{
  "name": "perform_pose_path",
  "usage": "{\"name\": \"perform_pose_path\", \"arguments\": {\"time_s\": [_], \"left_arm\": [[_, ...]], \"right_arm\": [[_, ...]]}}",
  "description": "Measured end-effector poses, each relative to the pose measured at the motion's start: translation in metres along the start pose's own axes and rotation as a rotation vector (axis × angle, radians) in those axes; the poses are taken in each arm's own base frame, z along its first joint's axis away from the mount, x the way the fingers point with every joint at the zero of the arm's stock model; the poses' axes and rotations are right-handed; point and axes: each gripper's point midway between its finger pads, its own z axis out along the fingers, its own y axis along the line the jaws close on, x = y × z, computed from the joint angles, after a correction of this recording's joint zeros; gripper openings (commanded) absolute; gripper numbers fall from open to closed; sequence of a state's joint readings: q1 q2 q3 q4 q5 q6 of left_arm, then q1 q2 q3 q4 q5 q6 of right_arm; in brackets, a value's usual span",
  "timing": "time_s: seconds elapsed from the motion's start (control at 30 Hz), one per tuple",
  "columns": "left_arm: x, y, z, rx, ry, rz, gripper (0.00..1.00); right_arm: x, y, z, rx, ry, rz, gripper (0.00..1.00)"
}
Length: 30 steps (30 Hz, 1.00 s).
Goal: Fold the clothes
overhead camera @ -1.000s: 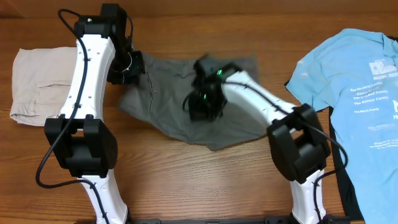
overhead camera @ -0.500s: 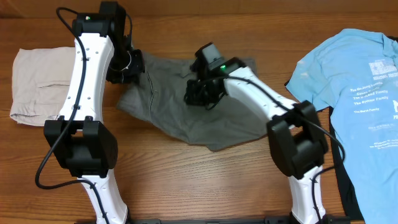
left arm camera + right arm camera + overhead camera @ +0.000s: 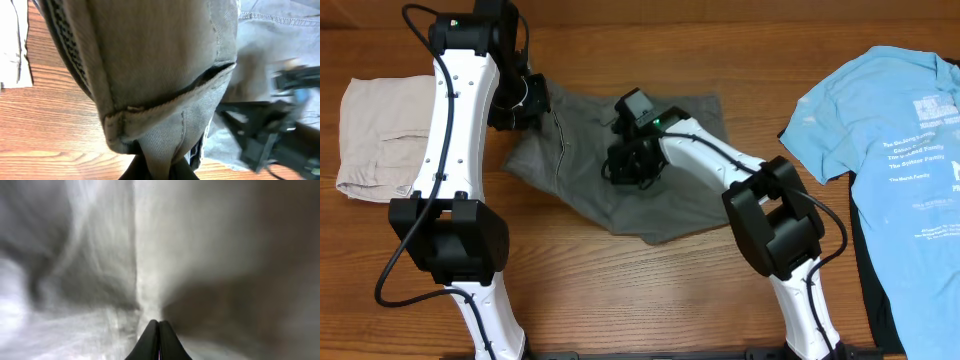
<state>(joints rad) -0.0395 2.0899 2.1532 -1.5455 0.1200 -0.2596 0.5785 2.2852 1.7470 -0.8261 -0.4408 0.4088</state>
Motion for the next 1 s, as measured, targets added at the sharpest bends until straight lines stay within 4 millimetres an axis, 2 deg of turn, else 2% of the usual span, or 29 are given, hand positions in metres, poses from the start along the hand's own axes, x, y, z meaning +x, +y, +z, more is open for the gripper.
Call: {"name": "perform_pose_path", "arguments": {"time_s": [0.2,0.33,0.53,0.73,1.0], "left_arm": [[0.001,-0.003,0.000,0.000,0.000,0.007,0.06],[0.002,-0.010,0.001,-0.002,-0.002,0.028,0.07],[0.007,-0.023,0.003,-0.028,-0.005,0.072,0.07],[0.008,-0.022,0.003,-0.040,-0.004,0.076,0.08],[0.008,-0.022,0.003,-0.041,-0.004,0.076,0.08]], "right_arm": [[-0.053,-0.026,-0.052,-0.023,-0.126,0.069,0.04],[-0.066,-0.040,-0.063,-0.027,-0.166,0.091,0.04],[-0.069,-0.016,-0.055,-0.054,-0.193,0.025,0.04],[-0.065,0.013,-0.040,-0.079,-0.202,-0.046,0.04],[-0.067,0.020,-0.006,-0.067,-0.213,-0.092,0.04]]}}
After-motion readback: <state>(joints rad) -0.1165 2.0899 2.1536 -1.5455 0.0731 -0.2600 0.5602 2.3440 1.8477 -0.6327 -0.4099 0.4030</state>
